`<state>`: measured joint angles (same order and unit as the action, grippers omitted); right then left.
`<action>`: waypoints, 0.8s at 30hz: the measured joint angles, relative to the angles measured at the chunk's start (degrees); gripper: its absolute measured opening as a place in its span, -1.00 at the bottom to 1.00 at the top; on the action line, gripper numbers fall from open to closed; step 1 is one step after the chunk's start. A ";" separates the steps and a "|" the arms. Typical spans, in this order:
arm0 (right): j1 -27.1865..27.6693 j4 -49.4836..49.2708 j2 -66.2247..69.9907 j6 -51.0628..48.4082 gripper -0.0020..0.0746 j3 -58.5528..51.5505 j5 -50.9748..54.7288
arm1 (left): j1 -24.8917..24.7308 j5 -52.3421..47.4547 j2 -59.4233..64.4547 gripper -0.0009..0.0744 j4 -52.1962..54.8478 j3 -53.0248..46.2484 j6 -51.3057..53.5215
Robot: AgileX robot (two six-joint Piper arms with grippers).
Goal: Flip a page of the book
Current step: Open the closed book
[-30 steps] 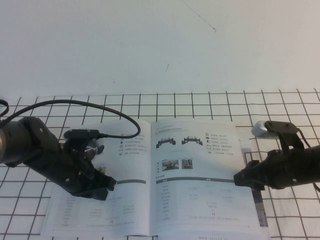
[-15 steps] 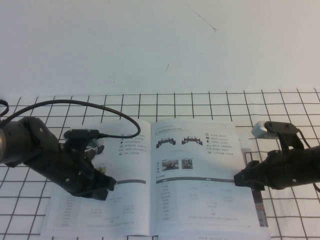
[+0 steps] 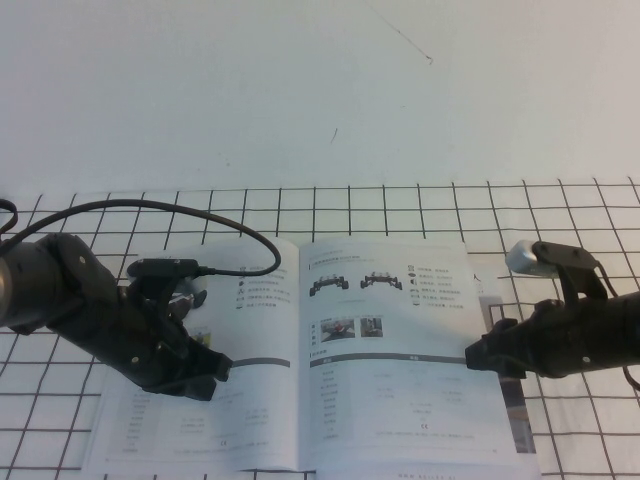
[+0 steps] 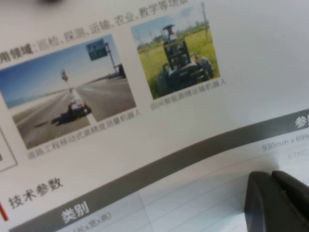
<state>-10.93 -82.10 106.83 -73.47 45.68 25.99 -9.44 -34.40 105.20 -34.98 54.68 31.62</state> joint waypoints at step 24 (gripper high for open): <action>0.01 -6.19 0.94 -5.53 -0.08 0.00 7.26 | 0.00 0.00 0.00 -0.99 0.00 0.00 0.00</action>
<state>-10.92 -88.29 107.77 -79.00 45.68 33.25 -9.44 -34.40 105.20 -34.98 54.68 31.62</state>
